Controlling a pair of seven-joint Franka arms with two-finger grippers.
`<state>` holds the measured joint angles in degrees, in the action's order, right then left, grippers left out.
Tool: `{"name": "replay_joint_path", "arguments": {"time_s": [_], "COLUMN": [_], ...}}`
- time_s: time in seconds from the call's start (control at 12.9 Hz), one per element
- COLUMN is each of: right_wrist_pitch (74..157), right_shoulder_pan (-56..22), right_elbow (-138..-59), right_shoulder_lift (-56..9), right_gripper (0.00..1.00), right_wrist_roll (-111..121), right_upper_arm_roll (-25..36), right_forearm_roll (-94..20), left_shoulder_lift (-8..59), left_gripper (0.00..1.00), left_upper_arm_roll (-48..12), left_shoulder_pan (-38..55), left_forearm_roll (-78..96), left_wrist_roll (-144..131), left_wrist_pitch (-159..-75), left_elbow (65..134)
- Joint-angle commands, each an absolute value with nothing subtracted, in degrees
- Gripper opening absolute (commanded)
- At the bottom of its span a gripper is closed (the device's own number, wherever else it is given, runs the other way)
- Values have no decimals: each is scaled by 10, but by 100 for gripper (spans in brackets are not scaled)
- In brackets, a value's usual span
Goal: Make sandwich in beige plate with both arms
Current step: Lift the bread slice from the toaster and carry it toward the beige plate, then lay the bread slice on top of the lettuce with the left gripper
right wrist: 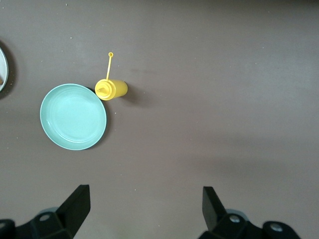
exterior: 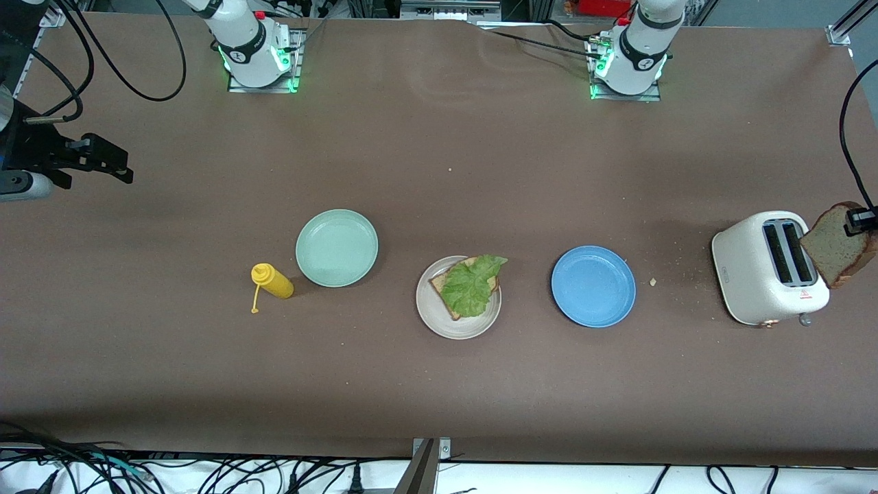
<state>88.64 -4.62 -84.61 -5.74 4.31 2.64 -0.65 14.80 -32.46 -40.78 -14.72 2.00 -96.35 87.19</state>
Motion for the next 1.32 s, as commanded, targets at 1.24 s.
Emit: {"name": "replay_joint_path", "arguments": {"time_s": [1.24], "right_wrist_pitch": [888], "right_shoulder_pan": [-57], "right_elbow": [-848], "right_shoulder_lift": [-52], "right_gripper": [100], "right_wrist_roll": [33], "right_upper_arm_roll": [26], "right_forearm_roll": [19], "left_shoulder_lift": [370], "left_gripper": [0], "left_upper_arm_roll": [-413], "left_shoulder_pan": [-90], "left_forearm_roll": [117], "left_wrist_roll": [-492], "left_wrist_pitch": [-1415], "left_elbow": [923]}}
